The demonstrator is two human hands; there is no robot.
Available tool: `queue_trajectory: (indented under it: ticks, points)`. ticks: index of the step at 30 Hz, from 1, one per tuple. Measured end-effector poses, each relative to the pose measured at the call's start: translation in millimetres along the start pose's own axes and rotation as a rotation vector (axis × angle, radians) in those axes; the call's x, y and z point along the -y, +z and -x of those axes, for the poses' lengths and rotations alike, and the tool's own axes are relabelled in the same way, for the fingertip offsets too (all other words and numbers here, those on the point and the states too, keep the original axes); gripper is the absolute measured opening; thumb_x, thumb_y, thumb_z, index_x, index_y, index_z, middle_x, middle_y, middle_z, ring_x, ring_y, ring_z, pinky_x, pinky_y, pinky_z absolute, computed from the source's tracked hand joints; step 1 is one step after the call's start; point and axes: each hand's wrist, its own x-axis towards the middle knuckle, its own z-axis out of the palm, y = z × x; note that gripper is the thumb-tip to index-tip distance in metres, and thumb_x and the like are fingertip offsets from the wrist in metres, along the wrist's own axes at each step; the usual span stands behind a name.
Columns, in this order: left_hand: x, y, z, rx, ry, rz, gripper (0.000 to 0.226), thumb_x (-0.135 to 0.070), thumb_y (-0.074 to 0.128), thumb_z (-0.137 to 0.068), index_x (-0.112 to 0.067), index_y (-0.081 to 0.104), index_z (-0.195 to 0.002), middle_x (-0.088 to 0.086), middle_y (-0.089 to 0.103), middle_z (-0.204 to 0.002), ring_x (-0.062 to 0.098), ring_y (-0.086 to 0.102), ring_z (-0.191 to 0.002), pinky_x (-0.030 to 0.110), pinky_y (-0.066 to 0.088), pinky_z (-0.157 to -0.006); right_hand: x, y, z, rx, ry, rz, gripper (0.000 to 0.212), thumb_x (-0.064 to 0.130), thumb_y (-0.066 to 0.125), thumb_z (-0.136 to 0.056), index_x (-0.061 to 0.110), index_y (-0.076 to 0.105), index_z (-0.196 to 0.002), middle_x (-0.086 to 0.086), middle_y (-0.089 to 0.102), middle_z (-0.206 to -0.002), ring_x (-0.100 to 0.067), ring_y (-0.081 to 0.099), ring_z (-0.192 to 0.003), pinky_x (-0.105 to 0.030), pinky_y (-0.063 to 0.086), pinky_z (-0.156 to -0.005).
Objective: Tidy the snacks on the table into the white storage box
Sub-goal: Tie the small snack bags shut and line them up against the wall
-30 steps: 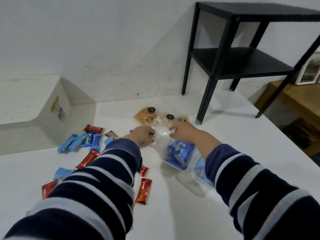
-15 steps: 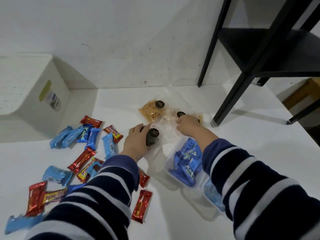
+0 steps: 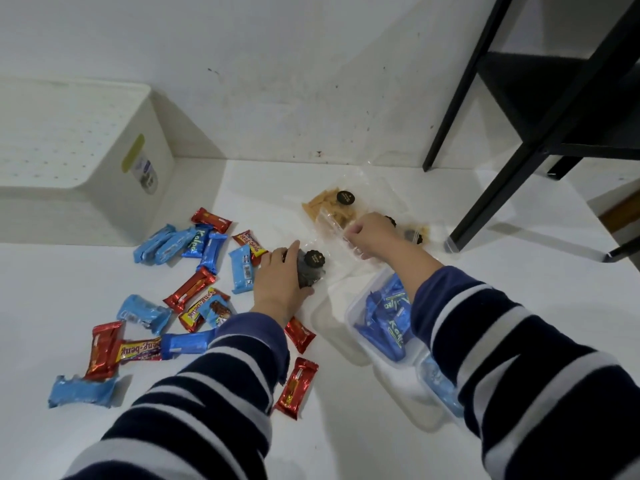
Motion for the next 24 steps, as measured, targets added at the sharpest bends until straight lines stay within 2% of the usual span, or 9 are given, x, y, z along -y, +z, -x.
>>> queue_trajectory:
  ticks: [3, 8, 10, 12, 13, 14, 18, 21, 24]
  points:
    - [5, 0, -1, 0.008, 0.021, 0.031, 0.09, -0.038, 0.072, -0.078, -0.023, 0.018, -0.149, 0.007, 0.036, -0.144, 0.028, 0.031, -0.134, 0.041, 0.034, -0.109, 1, -6, 0, -0.075, 0.02, 0.075, 0.022, 0.005, 0.049, -0.091, 0.005, 0.07, -0.088, -0.009, 0.065, -0.087, -0.026, 0.066, -0.076, -0.035, 0.058, -0.077]
    - [6, -3, -4, 0.03, 0.033, 0.085, 0.095, -0.041, 0.074, -0.076, -0.022, 0.016, -0.149, 0.007, 0.038, -0.141, 0.028, 0.037, -0.13, 0.042, 0.04, -0.104, 9, -20, 5, -0.107, 0.045, -0.068, 0.023, 0.012, 0.051, -0.096, 0.002, 0.068, -0.106, -0.013, 0.064, -0.102, -0.032, 0.068, -0.089, -0.044, 0.059, -0.079]
    - [5, 0, -4, 0.029, 0.026, 0.097, 0.094, -0.042, 0.074, -0.076, -0.023, 0.016, -0.149, 0.007, 0.038, -0.141, 0.028, 0.039, -0.129, 0.042, 0.04, -0.104, 11, -19, 8, -0.112, 0.062, -0.149, 0.02, 0.014, 0.051, -0.096, 0.008, 0.068, -0.106, -0.007, 0.061, -0.103, -0.028, 0.066, -0.086, -0.034, 0.061, -0.065]
    - [6, 2, -4, 0.023, 0.026, 0.11, 0.093, -0.042, 0.073, -0.077, -0.023, 0.017, -0.149, 0.007, 0.038, -0.14, 0.028, 0.038, -0.129, 0.042, 0.039, -0.106, 11, -16, 11, -0.099, 0.059, -0.165, 0.015, 0.021, 0.055, -0.095, 0.012, 0.066, -0.099, -0.001, 0.06, -0.094, -0.02, 0.063, -0.073, -0.022, 0.054, -0.05]
    - [7, 3, -4, 0.018, 0.025, 0.117, 0.093, -0.042, 0.073, -0.077, -0.023, 0.018, -0.149, 0.007, 0.038, -0.14, 0.028, 0.038, -0.129, 0.042, 0.038, -0.106, 11, -15, 12, -0.094, 0.05, -0.149, 0.014, 0.023, 0.058, -0.094, 0.012, 0.066, -0.096, 0.002, 0.059, -0.089, -0.017, 0.062, -0.069, -0.02, 0.052, -0.049]
    - [7, 3, -4, 0.013, 0.023, 0.126, 0.093, -0.042, 0.074, -0.077, -0.023, 0.018, -0.149, 0.007, 0.038, -0.14, 0.028, 0.038, -0.129, 0.043, 0.038, -0.106, 10, -14, 13, -0.093, 0.044, -0.133, 0.013, 0.022, 0.06, -0.093, 0.012, 0.067, -0.097, 0.003, 0.059, -0.088, -0.017, 0.062, -0.07, -0.021, 0.053, -0.053]
    - [10, 5, -3, -0.008, 0.03, 0.148, 0.091, -0.041, 0.074, -0.076, -0.022, 0.021, -0.148, 0.007, 0.039, -0.14, 0.028, 0.04, -0.127, 0.044, 0.04, -0.105, 6, -19, 9, -0.111, 0.067, -0.071, 0.021, 0.002, 0.058, -0.09, 0.008, 0.07, -0.106, -0.004, 0.061, -0.094, -0.023, 0.062, -0.085, -0.036, 0.058, -0.083]
    - [12, 6, -3, -0.019, 0.046, 0.159, 0.089, -0.038, 0.074, -0.077, -0.022, 0.022, -0.147, 0.007, 0.039, -0.14, 0.027, 0.04, -0.127, 0.043, 0.04, -0.104, 5, -23, 7, -0.088, 0.095, -0.067, 0.021, -0.005, 0.058, -0.087, 0.01, 0.071, -0.094, -0.004, 0.06, -0.082, -0.023, 0.061, -0.084, -0.035, 0.058, -0.082]
    - [15, 7, -1, -0.035, 0.059, 0.187, 0.089, -0.036, 0.075, -0.077, -0.022, 0.022, -0.147, 0.007, 0.039, -0.14, 0.027, 0.04, -0.126, 0.042, 0.04, -0.104, 7, -20, 8, -0.085, 0.099, -0.05, 0.019, -0.004, 0.058, -0.087, 0.012, 0.067, -0.088, -0.007, 0.059, -0.093, -0.024, 0.06, -0.089, -0.031, 0.059, -0.071]
